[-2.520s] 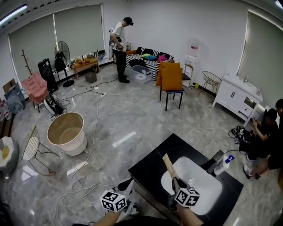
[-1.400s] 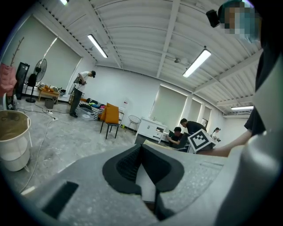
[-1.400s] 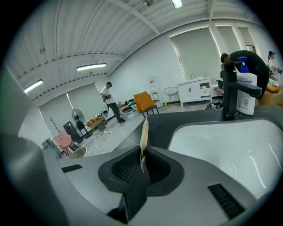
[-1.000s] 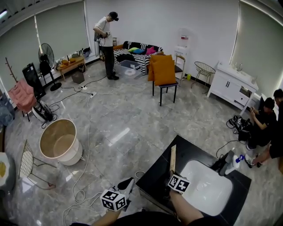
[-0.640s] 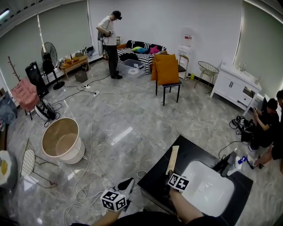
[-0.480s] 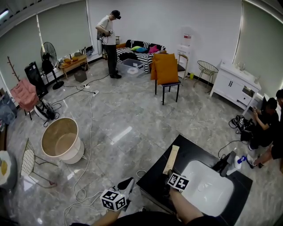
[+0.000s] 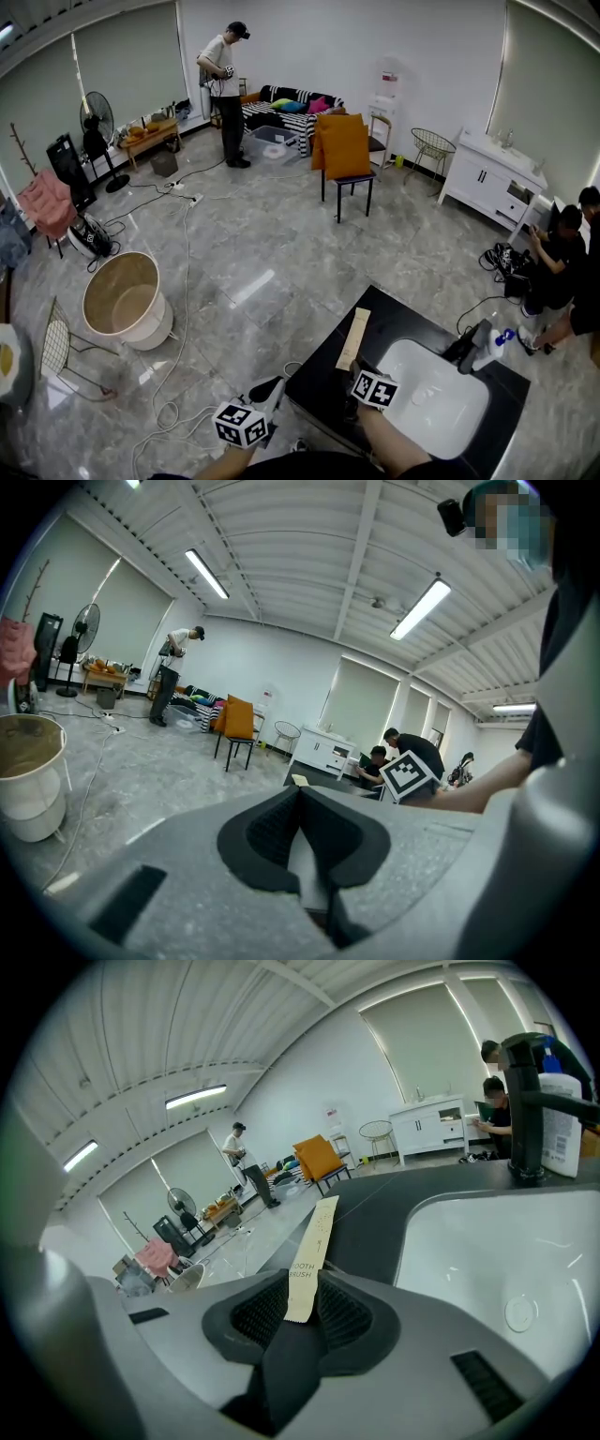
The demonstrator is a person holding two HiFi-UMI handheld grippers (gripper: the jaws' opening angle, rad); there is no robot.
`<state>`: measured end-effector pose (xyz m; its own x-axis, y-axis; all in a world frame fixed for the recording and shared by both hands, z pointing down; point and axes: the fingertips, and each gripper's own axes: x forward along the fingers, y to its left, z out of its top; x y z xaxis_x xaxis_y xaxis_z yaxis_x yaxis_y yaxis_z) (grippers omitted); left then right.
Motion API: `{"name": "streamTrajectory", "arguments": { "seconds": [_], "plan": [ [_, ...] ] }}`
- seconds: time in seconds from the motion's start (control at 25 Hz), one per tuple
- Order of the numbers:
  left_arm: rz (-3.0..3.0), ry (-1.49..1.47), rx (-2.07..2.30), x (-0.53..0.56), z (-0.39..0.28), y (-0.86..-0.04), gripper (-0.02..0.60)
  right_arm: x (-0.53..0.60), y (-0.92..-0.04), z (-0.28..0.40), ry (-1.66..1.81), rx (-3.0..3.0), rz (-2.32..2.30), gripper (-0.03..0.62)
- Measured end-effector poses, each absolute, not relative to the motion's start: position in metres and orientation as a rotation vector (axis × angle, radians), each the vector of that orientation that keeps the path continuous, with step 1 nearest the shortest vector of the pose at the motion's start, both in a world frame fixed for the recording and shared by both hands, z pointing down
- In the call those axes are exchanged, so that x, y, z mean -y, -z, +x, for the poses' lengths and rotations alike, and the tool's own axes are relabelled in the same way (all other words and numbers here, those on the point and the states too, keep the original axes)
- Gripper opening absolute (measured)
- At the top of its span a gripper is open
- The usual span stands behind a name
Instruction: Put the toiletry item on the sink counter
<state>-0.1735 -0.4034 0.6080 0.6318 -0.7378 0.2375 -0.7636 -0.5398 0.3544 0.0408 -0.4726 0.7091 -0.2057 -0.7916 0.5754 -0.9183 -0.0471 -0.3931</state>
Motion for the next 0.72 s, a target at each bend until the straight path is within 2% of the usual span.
{"name": "streamTrajectory", "arguments": {
  "seconds": [0.2, 0.36, 0.72],
  "plan": [
    [2.427, -0.072, 1.197, 0.395, -0.167, -0.601, 0.0, 0.461, -0.685, 0.045, -0.971, 2.108, 1.834, 0.067],
    [2.427, -0.066, 1.211, 0.382, -0.158, -0.598, 0.001, 0.446, -0.666, 0.051, -0.908, 2.167, 1.821, 0.007],
    [2.428, -0.059, 1.253, 0.338, -0.138, -0.593, 0.001, 0.396, -0.63, 0.051, -0.819, 2.323, 1.739, 0.0]
  ]
}}
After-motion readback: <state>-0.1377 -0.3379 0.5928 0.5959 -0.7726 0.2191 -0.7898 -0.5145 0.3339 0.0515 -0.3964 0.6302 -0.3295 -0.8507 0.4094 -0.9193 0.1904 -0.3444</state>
